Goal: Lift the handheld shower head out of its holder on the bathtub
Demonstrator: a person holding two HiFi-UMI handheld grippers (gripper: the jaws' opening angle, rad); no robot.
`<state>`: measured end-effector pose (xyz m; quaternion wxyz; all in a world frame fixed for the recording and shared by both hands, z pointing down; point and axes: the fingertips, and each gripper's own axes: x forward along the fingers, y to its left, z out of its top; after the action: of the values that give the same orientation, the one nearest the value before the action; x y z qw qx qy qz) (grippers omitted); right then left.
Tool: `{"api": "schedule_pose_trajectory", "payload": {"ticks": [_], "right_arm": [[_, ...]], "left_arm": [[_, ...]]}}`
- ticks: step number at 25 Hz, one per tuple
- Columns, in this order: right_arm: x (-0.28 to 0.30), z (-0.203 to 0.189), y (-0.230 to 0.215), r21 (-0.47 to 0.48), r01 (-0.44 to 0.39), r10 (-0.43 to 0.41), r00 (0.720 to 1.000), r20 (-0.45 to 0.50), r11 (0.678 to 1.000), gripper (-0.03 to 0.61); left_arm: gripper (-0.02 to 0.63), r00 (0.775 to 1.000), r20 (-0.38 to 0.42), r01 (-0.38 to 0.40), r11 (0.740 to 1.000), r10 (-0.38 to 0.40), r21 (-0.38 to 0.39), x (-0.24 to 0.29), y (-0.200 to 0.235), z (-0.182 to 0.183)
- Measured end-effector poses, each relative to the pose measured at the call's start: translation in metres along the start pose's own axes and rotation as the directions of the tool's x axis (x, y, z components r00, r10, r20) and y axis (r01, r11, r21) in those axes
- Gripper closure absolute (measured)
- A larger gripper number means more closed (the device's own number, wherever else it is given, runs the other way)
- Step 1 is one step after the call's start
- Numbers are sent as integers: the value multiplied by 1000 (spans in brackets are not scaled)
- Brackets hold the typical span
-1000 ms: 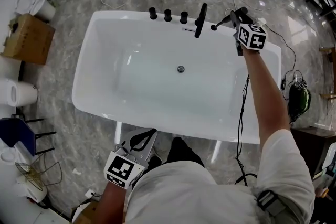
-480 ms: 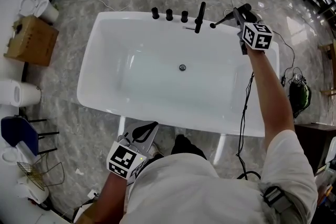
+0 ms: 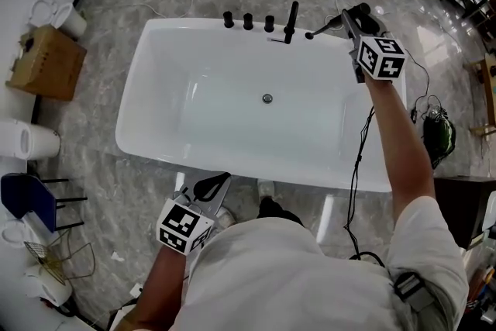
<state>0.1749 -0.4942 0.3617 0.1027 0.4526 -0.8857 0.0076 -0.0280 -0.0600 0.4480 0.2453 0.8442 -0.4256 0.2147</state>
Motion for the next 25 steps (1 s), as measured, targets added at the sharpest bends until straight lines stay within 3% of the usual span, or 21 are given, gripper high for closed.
{"api": "schedule_pose_trajectory", "payload": {"ticks": [25], "right_arm": [[-158, 102, 87, -97, 32, -17, 988, 153, 995, 434]], "left_arm": [[607, 1000, 26, 11, 1000, -11, 10, -71, -15, -44]]}}
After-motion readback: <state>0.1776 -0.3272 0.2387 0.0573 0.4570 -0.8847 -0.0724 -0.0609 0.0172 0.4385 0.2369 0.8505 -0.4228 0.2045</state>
